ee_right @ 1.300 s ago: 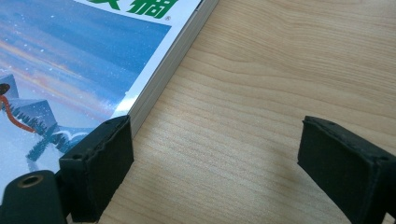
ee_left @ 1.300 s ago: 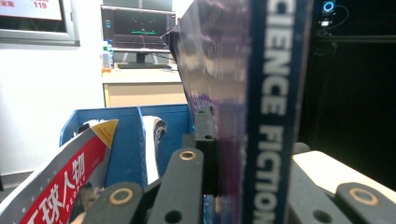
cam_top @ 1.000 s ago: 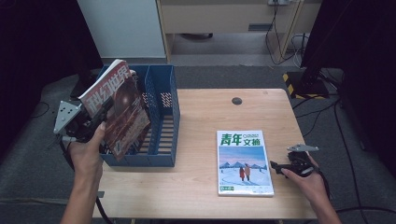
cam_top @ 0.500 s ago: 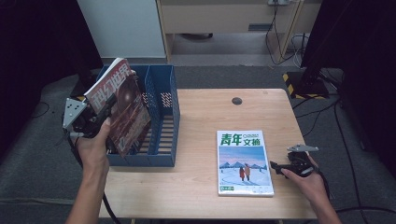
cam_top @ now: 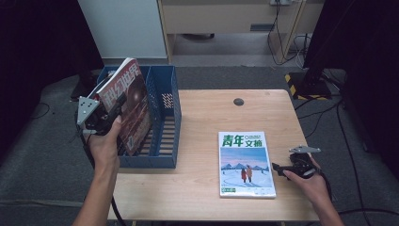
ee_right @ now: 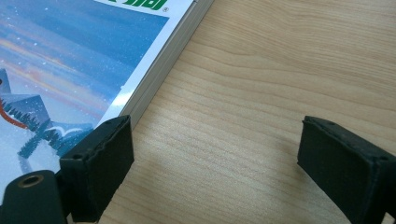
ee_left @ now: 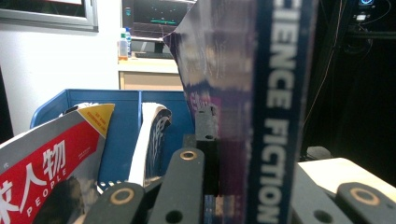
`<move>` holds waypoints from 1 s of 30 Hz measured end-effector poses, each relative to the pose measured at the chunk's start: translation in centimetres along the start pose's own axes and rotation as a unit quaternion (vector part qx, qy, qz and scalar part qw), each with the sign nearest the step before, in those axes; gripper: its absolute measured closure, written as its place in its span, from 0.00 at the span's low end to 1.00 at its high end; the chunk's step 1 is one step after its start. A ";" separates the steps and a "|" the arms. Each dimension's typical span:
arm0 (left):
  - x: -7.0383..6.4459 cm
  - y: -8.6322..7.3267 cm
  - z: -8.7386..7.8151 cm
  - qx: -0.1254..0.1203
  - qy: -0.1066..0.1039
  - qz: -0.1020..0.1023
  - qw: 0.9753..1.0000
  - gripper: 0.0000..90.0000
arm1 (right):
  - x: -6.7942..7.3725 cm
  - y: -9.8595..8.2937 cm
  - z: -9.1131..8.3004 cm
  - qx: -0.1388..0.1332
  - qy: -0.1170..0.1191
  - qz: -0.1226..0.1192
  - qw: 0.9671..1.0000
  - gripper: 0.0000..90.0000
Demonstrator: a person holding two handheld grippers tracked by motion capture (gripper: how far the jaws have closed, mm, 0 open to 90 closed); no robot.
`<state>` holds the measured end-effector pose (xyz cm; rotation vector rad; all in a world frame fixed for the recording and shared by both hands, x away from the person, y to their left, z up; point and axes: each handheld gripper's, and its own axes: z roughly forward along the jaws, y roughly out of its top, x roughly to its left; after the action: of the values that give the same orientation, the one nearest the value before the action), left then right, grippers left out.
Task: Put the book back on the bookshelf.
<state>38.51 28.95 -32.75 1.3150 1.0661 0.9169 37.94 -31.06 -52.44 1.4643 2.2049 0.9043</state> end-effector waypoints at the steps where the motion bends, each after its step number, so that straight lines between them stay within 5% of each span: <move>1: 0.0 0.0 0.1 0.000 0.001 0.002 1.000 0.93 | 0.0 0.0 0.0 0.000 0.000 -0.002 1.000 0.12; 30: -0.2 -0.4 0.7 0.001 0.029 0.016 0.999 0.93 | -0.2 0.0 0.0 -0.003 -0.001 0.002 1.000 0.13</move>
<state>39.07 28.58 -33.20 1.3168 1.0943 0.9837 37.99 -31.28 -52.46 1.4670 2.1964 0.9103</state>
